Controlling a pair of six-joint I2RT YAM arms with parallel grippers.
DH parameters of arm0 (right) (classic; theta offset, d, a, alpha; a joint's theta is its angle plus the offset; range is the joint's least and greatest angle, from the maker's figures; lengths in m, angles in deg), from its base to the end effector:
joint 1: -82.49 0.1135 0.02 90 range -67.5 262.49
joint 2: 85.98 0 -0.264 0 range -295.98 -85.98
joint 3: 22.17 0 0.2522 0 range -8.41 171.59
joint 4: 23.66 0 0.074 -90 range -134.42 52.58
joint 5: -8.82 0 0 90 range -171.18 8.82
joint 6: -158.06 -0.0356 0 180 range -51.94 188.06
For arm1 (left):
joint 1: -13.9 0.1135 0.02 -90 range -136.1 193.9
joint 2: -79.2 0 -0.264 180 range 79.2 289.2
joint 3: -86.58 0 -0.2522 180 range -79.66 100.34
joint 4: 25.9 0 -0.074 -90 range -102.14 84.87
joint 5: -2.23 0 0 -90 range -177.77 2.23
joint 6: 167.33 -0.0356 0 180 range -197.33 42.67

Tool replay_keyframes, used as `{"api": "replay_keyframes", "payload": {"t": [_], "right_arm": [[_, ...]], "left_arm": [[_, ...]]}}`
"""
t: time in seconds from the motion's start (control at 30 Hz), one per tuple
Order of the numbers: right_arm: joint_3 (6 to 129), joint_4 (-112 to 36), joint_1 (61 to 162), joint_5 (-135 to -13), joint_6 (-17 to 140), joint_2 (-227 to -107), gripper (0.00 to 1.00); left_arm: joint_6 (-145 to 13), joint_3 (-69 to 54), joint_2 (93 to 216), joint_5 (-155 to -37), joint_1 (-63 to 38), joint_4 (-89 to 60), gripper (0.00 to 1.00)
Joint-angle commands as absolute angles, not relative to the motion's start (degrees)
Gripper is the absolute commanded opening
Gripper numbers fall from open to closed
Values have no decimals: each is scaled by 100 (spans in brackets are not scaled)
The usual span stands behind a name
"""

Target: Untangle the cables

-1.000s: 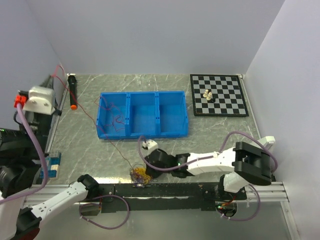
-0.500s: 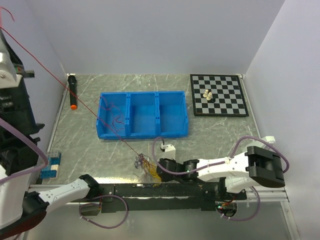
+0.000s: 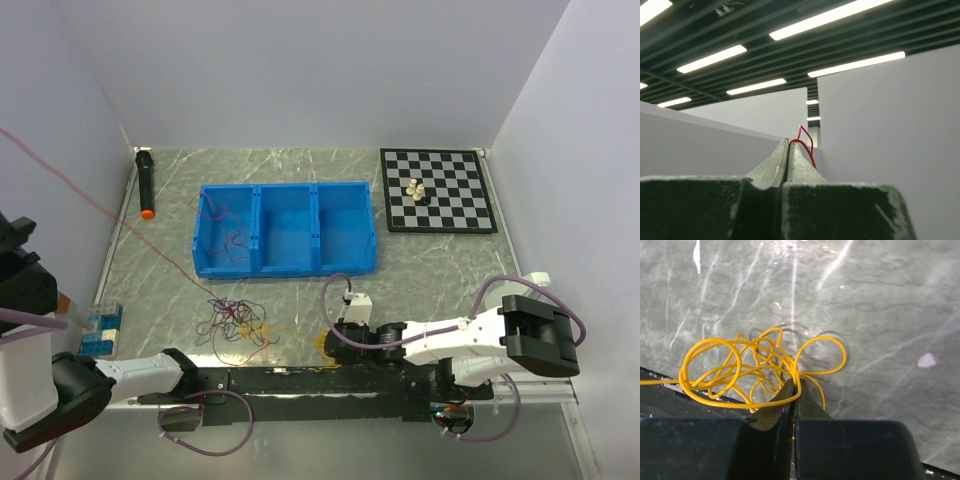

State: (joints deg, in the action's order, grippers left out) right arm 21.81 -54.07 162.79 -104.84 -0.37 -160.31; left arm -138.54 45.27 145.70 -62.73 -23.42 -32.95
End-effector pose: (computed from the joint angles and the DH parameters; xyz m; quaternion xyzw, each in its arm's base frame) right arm 0.0509 0.2129 0.1472 -0.0465 0.9473 0.1844 0.2576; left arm 0.0184 0.0049 0.7001 -0.0715 0.2233 0.2210 0.9467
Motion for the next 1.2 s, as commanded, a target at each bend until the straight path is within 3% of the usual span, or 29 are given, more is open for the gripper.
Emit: {"api": "replay_keyframes", "payload": {"t": [0.0,0.1,0.27,0.4,0.47,0.6,0.8,1.17], "right_arm": [[1823,-6414,16318,-10631,-471,-15964,0],[1778,-6432,16318,-10684,-524,-15867,0],[1945,-6756,16318,-10921,-550,-15718,0],[1989,-6757,16318,-11009,-376,-15542,0],[2042,-6521,16344,-11097,19,-15323,0],[2340,-5854,16344,-11264,1186,-14831,24],[3113,-4921,16292,-11080,2963,-14741,64],[3826,-4314,16186,-10623,3651,-15366,73]], "left_arm": [[-14385,5348,15038,-6597,-2328,-3796,1],[-14273,5351,15048,-6598,-2328,-3666,1],[-14236,4190,14511,-6817,-2328,-3972,1],[-14053,5155,14933,-6642,-2319,-3475,1],[-13685,4965,14750,-6685,-2319,-2983,1],[-13034,3315,13837,-6975,-2328,-2682,1],[-12058,2801,13501,-6984,-2319,-1812,1],[-11425,2995,13501,-7791,-2328,-1293,1]]}}
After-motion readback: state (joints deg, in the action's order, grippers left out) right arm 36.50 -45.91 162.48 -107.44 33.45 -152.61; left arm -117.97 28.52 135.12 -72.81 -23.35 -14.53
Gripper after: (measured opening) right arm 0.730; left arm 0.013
